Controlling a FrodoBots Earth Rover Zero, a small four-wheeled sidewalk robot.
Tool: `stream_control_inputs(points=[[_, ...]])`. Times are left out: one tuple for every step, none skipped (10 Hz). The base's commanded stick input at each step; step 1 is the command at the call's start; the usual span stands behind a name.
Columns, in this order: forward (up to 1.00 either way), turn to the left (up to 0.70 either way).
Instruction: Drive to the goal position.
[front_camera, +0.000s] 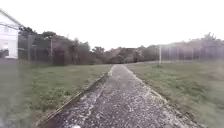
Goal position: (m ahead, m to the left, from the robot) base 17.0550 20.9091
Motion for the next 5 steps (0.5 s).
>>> stream_control_inputs(points=[[0.70, 0.00], [0.70, 0.00], [0.70, 0.00], [0.70, 0.00], [0.70, 0.00]])
